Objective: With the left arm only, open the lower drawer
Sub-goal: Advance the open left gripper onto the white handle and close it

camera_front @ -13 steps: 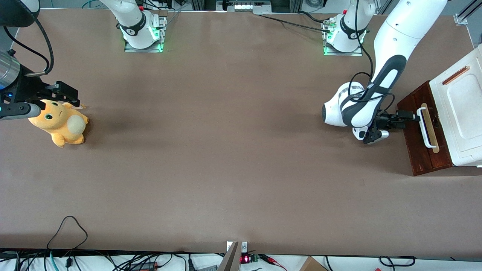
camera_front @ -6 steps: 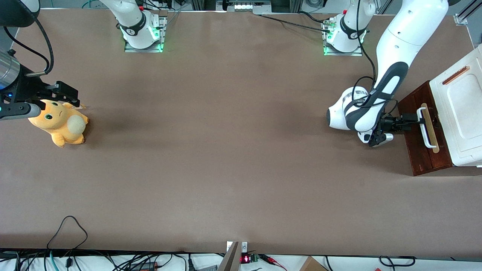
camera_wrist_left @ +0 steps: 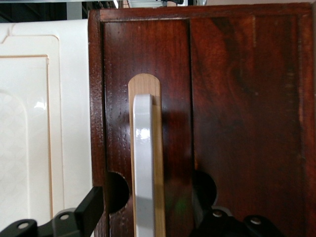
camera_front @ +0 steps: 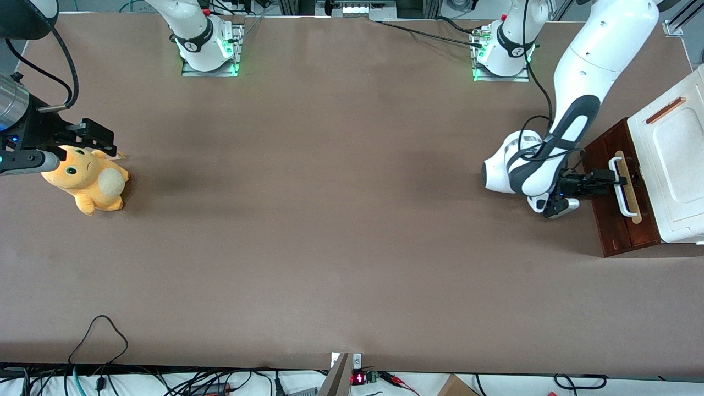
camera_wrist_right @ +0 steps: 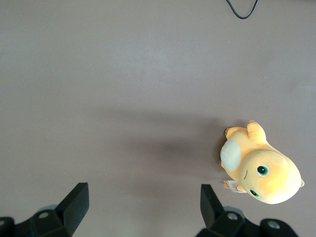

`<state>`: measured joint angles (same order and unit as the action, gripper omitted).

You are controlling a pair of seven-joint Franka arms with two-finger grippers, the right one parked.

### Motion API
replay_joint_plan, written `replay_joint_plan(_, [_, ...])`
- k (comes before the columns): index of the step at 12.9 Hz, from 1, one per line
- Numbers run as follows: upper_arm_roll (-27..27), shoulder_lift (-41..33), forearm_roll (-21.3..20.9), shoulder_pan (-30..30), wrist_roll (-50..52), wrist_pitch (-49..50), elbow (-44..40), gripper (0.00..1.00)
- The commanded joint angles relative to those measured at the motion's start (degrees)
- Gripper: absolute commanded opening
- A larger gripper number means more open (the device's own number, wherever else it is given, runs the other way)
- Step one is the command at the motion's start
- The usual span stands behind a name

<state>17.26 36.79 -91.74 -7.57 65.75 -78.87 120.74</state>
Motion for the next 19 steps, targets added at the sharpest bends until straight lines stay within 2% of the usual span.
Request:
replay_joint_plan(1, [1.20, 0.91, -1.69, -2.10, -0.19, 0.82, -1.21, 0.67])
replay_joint_plan(3, [1.55, 1.00, -1.69, -2.10, -0.28, 0.82, -1.21, 0.57])
replay_joint_plan(5, [2.07, 0.91, -1.69, -2.10, -0.19, 0.91, -1.21, 0.54])
replay_joint_plan(8, [2.08, 0.91, -1.69, -2.10, -0.19, 1.00, -1.12, 0.41])
replay_joint_plan(15, [2.08, 0.91, -2.22, -2.89, -0.45, 0.82, -1.21, 0.37])
replay_joint_plan(19, [2.08, 0.91, -2.66, -3.24, -0.63, 0.82, -1.12, 0.27])
